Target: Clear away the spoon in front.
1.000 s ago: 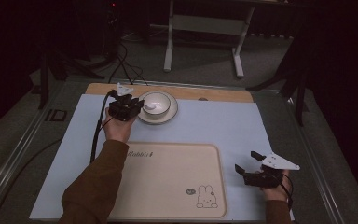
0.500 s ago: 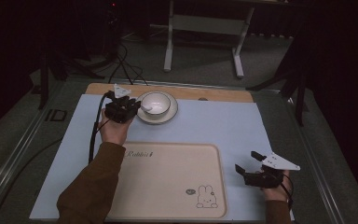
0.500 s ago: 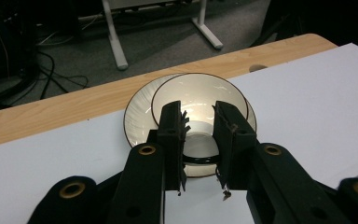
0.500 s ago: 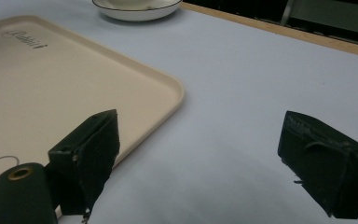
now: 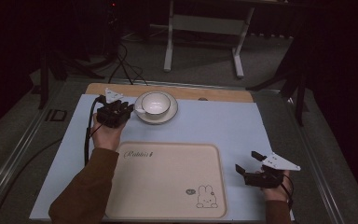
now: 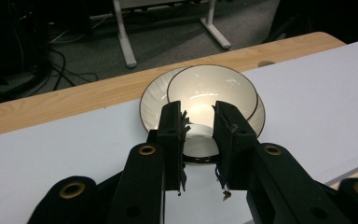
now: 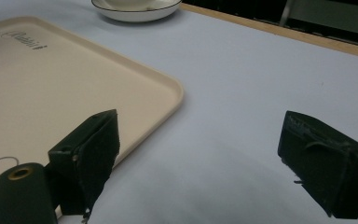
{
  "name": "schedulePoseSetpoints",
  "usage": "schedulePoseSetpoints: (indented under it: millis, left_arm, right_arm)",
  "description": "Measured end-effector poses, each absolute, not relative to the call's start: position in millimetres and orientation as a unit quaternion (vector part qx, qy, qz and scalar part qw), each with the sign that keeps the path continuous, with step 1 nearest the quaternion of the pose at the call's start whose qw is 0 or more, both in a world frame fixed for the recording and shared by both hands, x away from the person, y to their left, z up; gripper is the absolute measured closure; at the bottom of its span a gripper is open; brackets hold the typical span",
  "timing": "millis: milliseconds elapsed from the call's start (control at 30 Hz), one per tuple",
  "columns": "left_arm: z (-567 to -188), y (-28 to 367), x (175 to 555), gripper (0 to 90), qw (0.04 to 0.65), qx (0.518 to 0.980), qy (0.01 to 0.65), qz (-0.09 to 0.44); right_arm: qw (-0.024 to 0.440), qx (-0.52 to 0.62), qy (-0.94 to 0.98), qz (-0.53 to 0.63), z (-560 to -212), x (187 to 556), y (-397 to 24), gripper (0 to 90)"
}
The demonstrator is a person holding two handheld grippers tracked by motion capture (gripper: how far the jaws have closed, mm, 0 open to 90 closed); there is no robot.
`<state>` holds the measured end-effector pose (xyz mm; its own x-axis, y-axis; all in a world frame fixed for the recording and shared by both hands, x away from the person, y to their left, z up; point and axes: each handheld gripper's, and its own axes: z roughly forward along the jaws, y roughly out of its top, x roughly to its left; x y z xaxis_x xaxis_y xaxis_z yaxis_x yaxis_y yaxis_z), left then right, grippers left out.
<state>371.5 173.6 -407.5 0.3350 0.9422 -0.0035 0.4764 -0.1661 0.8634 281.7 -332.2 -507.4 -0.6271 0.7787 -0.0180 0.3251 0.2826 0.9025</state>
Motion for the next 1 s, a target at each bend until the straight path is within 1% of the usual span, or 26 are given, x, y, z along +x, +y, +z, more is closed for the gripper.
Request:
schedulePoseSetpoints:
  millis: [567,1000]
  left_arm:
    - [-410.4,186.8,349.2,73.6,0.409,0.7,0.51,0.288]
    - [-420.8,195.0,335.1,73.6,0.406,0.697,0.519,0.285]
  right_arm:
    - [0.238,0.361,0.764,0.478,-507.2,281.5,-332.5,12.3]
    - [0.239,0.361,0.765,0.478,-507.1,281.4,-332.3,12.4]
